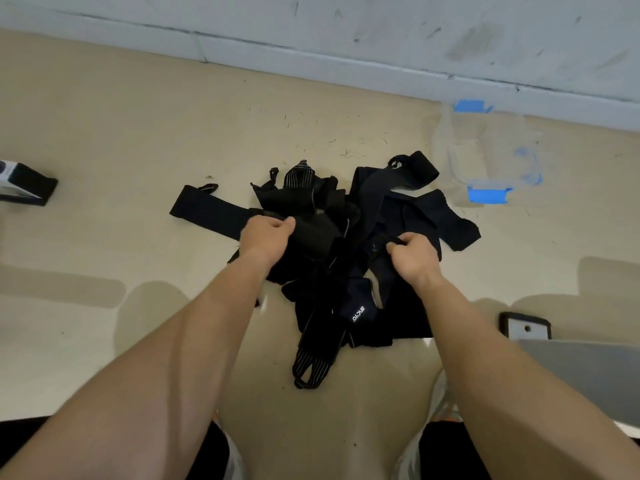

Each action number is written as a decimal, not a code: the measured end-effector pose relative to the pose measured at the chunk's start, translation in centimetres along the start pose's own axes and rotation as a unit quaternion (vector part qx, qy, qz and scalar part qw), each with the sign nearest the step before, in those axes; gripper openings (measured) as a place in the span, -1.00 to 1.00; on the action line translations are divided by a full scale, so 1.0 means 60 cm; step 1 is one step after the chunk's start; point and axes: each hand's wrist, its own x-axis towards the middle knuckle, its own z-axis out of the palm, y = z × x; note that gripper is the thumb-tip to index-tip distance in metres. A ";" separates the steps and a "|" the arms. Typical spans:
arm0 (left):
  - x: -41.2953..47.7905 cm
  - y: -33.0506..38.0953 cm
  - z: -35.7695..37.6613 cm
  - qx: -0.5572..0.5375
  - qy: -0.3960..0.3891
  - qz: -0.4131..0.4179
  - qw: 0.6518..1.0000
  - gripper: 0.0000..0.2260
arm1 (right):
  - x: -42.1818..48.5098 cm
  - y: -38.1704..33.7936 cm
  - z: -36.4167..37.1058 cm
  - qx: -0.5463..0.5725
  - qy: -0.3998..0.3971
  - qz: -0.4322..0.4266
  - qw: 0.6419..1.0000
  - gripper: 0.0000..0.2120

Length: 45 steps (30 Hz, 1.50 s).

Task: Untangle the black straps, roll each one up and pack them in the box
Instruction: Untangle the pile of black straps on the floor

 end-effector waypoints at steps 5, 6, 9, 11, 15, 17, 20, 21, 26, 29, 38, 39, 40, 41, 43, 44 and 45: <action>-0.017 0.006 0.007 0.147 -0.029 0.069 0.986 -0.75 | -0.024 0.019 0.000 0.178 -0.013 0.000 0.984 -0.91; -0.019 0.004 0.009 0.182 -0.023 0.078 0.980 -0.77 | -0.028 0.017 -0.004 0.220 -0.023 0.017 0.975 -0.87; -0.030 0.004 0.009 0.222 0.010 0.095 0.970 -0.70 | -0.042 -0.003 -0.022 0.295 -0.010 0.022 0.955 -0.73; -0.038 0.016 0.010 0.228 0.029 0.113 0.967 -0.66 | -0.050 -0.030 -0.040 0.329 -0.033 -0.009 0.944 -0.71; -0.060 0.077 -0.006 0.192 -0.034 0.155 0.968 -0.85 | -0.072 -0.098 -0.083 0.398 -0.101 -0.017 0.912 -0.61; -0.081 0.117 -0.022 0.111 -0.097 0.178 0.973 -0.77 | -0.088 -0.130 -0.105 0.422 -0.138 -0.010 0.896 -0.61; -0.123 0.181 -0.055 -0.038 -0.134 0.208 0.968 -0.75 | -0.113 -0.177 -0.142 0.441 -0.218 0.003 0.870 -0.64; -0.136 0.200 -0.065 -0.074 -0.132 0.223 0.963 -0.81 | -0.124 -0.192 -0.154 0.444 -0.243 0.002 0.863 -0.64; -0.196 0.279 -0.128 -0.118 -0.088 0.295 0.944 -0.93 | -0.190 -0.265 -0.203 0.391 -0.323 -0.063 0.860 -0.66; -0.231 0.314 -0.164 -0.082 -0.085 0.316 0.941 -0.89 | -0.215 -0.292 -0.227 0.356 -0.332 -0.094 0.869 -0.59; -0.287 0.328 -0.188 -0.109 -0.004 0.325 0.939 -0.74 | -0.270 -0.331 -0.255 0.304 -0.216 -0.153 0.915 -0.90; -0.290 0.328 -0.186 -0.118 0.013 0.322 0.939 -0.75 | -0.276 -0.332 -0.255 0.316 -0.214 -0.153 0.912 -0.90; -0.293 0.329 -0.185 -0.129 0.031 0.320 0.938 -0.76 | -0.282 -0.332 -0.256 0.337 -0.230 -0.155 0.900 -0.89; -0.295 0.330 -0.185 -0.141 0.046 0.317 0.937 -0.76 | -0.288 -0.330 -0.259 0.360 -0.255 -0.156 0.884 -0.85; -0.297 0.330 -0.184 -0.170 0.057 0.305 0.935 -0.74 | -0.293 -0.324 -0.267 0.402 -0.305 -0.147 0.851 -0.76; -0.296 0.329 -0.184 -0.187 0.059 0.295 0.935 -0.71 | -0.292 -0.321 -0.271 0.424 -0.325 -0.138 0.834 -0.72; -0.295 0.329 -0.184 -0.206 0.059 0.285 0.934 -0.69 | -0.293 -0.318 -0.274 0.441 -0.344 -0.132 0.818 -0.69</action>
